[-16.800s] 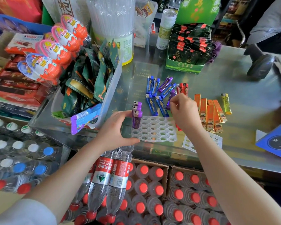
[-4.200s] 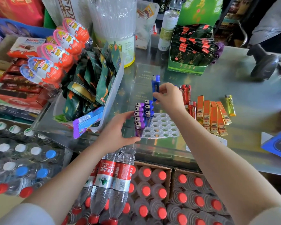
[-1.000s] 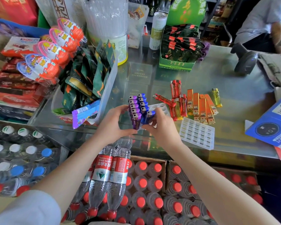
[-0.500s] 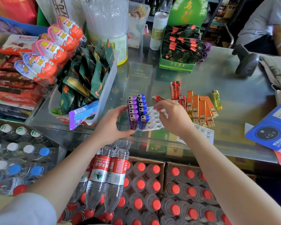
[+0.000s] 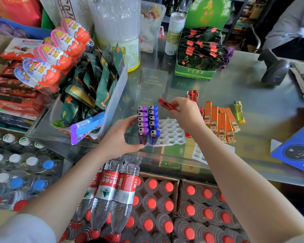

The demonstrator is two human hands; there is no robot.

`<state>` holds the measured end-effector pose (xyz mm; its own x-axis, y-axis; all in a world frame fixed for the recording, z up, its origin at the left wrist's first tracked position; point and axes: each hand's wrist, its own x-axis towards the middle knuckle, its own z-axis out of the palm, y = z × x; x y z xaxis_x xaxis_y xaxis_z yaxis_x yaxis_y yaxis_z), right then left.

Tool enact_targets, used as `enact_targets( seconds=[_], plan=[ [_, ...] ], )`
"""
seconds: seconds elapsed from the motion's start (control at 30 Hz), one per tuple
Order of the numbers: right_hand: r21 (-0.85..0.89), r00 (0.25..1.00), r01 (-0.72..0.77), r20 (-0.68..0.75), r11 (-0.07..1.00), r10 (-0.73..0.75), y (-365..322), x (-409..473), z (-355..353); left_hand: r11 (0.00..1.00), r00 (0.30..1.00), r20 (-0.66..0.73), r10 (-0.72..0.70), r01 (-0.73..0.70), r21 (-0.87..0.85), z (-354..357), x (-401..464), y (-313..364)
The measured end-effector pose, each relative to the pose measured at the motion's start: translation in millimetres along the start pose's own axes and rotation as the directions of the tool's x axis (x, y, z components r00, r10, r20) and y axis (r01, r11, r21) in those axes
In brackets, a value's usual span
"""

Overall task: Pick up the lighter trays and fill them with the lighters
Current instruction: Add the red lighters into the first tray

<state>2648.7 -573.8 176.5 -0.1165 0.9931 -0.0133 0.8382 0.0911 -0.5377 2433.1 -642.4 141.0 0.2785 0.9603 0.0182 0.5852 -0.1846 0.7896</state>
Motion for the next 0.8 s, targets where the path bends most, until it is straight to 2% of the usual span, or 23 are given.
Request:
enact_targets(
  seconds=[0.17,0.27,0.4,0.67,0.8],
  plan=[
    [0.42,1.0,0.0,0.012,0.907,-0.005,-5,-22,4,1.0,1.0,-0.019,-0.016,0.016,0.014,1,-2,1],
    [0.513,0.999,-0.022,0.045,0.858,-0.002,-2,-29,12,0.999,1.0,-0.025,-0.008,0.009,0.033,1,-2,1],
    [0.454,0.998,0.001,0.054,0.891,-0.029,-2,-32,15,0.999,0.999,-0.02,-0.027,0.027,0.03,2,-2,-3],
    [0.159,0.987,0.16,-0.018,0.974,-0.159,-6,-27,18,1.0,0.999,-0.023,-0.026,0.027,0.015,2,-4,2],
    [0.028,0.984,0.173,0.045,0.984,-0.175,4,-26,10,1.0,0.999,-0.03,-0.016,0.016,0.007,2,-4,0]
  ],
)
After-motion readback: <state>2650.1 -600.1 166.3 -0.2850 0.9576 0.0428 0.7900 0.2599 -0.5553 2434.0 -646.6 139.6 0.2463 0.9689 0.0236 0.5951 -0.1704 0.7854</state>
